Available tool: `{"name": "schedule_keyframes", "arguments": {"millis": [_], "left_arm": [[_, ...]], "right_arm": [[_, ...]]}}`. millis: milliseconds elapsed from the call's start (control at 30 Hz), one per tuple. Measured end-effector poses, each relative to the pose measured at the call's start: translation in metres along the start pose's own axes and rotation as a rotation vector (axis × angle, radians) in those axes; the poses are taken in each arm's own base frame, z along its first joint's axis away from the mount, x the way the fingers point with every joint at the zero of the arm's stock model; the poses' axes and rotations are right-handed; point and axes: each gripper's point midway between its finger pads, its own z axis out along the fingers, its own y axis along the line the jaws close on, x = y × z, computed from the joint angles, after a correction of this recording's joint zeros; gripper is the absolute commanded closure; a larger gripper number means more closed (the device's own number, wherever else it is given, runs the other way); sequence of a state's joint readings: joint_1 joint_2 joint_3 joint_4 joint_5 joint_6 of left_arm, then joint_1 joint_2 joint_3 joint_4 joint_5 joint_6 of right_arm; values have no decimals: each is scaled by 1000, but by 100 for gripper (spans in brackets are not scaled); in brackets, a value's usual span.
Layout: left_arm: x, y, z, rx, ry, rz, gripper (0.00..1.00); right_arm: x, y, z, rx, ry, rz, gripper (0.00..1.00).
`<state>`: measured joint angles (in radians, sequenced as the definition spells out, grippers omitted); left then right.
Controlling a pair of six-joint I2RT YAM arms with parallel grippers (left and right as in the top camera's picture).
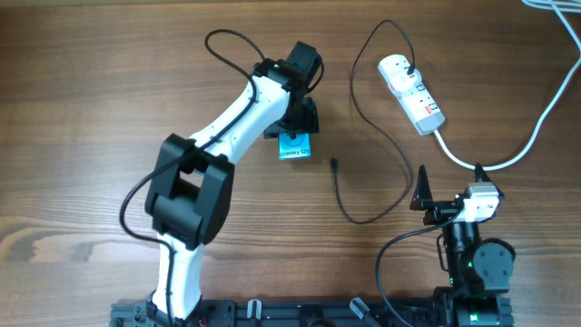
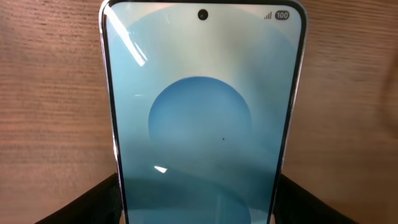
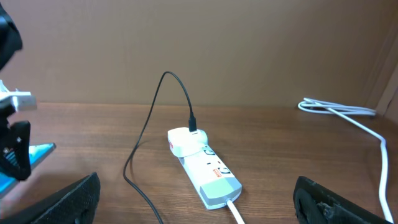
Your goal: Plug charger to phone and switch on socket
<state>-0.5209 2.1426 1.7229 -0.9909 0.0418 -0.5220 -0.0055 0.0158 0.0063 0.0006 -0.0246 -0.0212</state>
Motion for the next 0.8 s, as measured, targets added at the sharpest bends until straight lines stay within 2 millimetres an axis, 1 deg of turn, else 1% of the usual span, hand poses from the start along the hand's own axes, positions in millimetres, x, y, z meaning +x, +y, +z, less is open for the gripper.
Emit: {"name": "schedule_keyframes", "arguments": {"millis": [33,67,133,200,233,267,333,367,400,467,533,567,600,633,667,700,733,767,800], "left_arm": [[2,-3,-4,20,7,0,29],[10,-9,-10,67,47,-4,29],[18,-20,-16,157,104,-15,30],[22,-30,-23,257,159,-36,31],[26,-41,-35,382,226,-59,30],[21,-39,-43,444,246,-89,30],[20,-44,-56,556,299,-120,30],[17,-47,-69,661,344,-148,30],[14,-46,-76,712,361,-163,31],[4,-49,-96,854,402,-208,32],[-3,-50,-109,933,421,-236,32],[-9,-49,-118,986,442,-267,31],[-12,-48,-122,1006,452,-289,31],[-17,-46,-126,1030,467,-322,31],[-20,-44,-129,1041,477,-346,31],[-23,-43,-131,1048,483,-365,31],[-26,-43,-132,1053,486,-380,30],[-27,-43,-133,1053,493,-393,30],[-27,-44,-134,1053,505,-410,31]], "right_arm": [[0,0,0,0,0,0,0],[0,0,0,0,0,0,0],[0,0,0,0,0,0,0],[0,0,0,0,0,0,0],[0,0,0,0,0,0,0],[0,0,0,0,0,0,0],[0,0,0,0,0,0,0],[0,0,0,0,0,0,0],[0,0,0,0,0,0,0],[0,0,0,0,0,0,0],[0,0,0,0,0,0,0],[-3,0,0,-1,-13,1,0],[-13,8,0,-47,-53,51,0],[-19,23,-2,-143,-69,150,0],[-19,41,-6,-255,-45,268,0],[-14,59,-11,-362,21,434,0],[-10,73,-16,-438,90,586,0],[-13,83,-22,-505,149,783,0],[-23,89,-26,-553,153,864,0]]}}
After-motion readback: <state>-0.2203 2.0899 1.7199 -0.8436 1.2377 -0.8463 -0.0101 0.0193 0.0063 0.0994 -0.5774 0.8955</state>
